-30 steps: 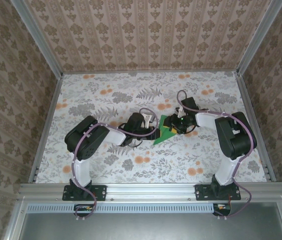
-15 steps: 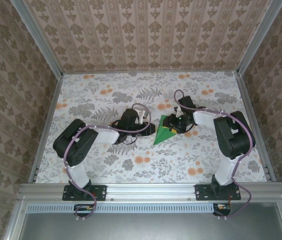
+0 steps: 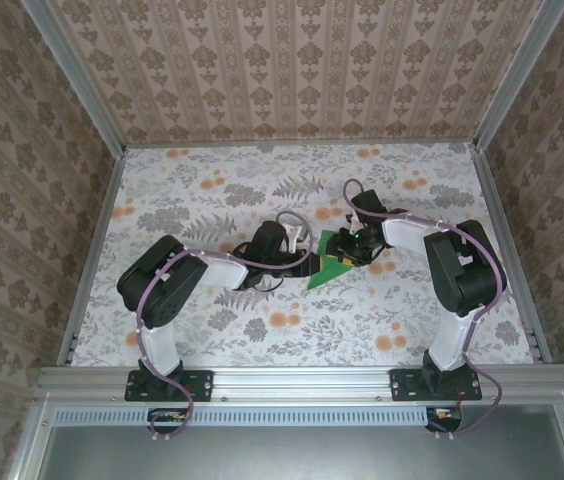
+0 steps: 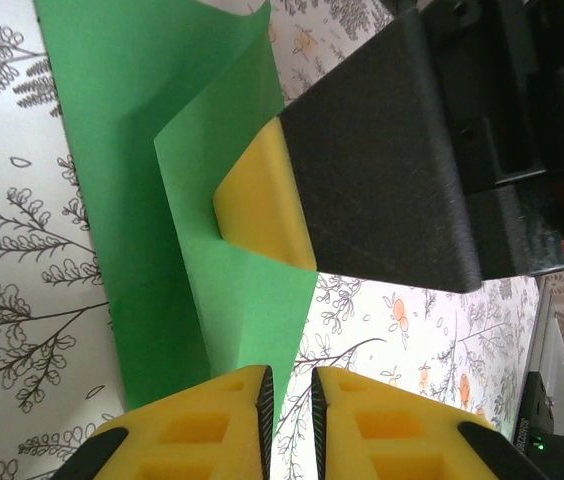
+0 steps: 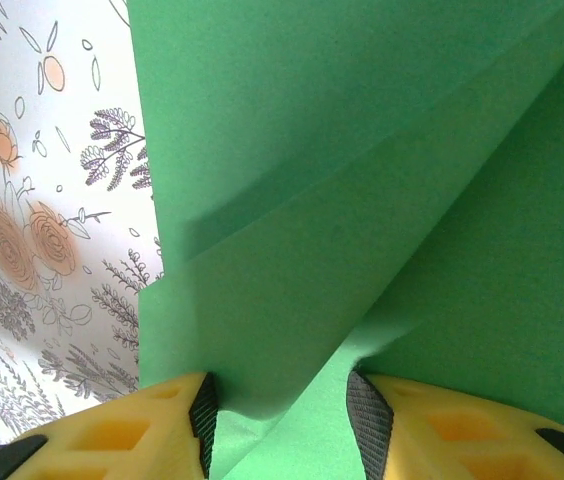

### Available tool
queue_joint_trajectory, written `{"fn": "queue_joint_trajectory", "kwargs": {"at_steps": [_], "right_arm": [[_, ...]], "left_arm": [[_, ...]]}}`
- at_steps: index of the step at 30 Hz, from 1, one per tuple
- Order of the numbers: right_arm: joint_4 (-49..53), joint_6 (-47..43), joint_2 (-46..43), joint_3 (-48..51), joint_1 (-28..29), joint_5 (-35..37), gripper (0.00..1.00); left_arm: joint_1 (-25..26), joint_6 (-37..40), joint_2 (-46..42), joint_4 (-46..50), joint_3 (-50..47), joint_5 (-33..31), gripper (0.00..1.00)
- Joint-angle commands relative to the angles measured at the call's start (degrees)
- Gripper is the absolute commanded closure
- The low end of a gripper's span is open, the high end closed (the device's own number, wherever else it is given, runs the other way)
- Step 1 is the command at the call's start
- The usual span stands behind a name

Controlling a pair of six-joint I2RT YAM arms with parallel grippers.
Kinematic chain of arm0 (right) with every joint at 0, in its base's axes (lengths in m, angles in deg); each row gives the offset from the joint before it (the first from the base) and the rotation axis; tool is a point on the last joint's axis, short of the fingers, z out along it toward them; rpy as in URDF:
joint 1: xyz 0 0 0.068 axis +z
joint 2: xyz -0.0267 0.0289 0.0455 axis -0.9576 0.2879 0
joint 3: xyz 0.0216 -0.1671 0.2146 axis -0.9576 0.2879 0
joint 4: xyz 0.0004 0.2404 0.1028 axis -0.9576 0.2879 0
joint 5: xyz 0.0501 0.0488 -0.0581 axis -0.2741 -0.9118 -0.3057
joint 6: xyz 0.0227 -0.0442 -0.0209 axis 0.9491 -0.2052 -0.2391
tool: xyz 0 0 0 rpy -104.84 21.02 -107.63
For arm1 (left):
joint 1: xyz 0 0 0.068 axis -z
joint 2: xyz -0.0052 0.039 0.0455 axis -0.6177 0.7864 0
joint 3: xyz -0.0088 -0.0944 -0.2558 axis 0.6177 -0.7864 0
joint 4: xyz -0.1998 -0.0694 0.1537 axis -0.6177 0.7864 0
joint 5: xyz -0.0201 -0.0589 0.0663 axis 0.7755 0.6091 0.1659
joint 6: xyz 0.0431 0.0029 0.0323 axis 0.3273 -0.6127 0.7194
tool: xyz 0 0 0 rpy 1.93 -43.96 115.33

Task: Fold a paper plane with a square sheet of paper (pick it up from the middle)
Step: Fourth fold the wing at the center of the table.

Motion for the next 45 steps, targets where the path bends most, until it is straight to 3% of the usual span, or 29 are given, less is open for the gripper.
{"fn": "queue_joint_trajectory", "kwargs": {"at_steps": [1,21,38,45], "right_arm": [[5.2,-1.3,4.5,1.1,0.7,6.3,0.52],[5.9,-2.9,5.1,0.5,1.1,5.4,0.49],[10.4,-3.0,9.6,-2.4,2.0,10.6,0.54],[12.2,-1.8,11.6,-3.4,2.2,12.2,0.56]], "left_arm": [[-0.1,-0.7,1.4,-0.2,1.9,1.1,0.8],[-0.2,-0.9,3.7,5.5,3.1,-1.2,0.84],[-0.9,-0.8,2.9,5.9,2.7,-1.4,0.85],[-1.2,-2.7,0.4,-2.6,0.3,0.2,0.82]]}}
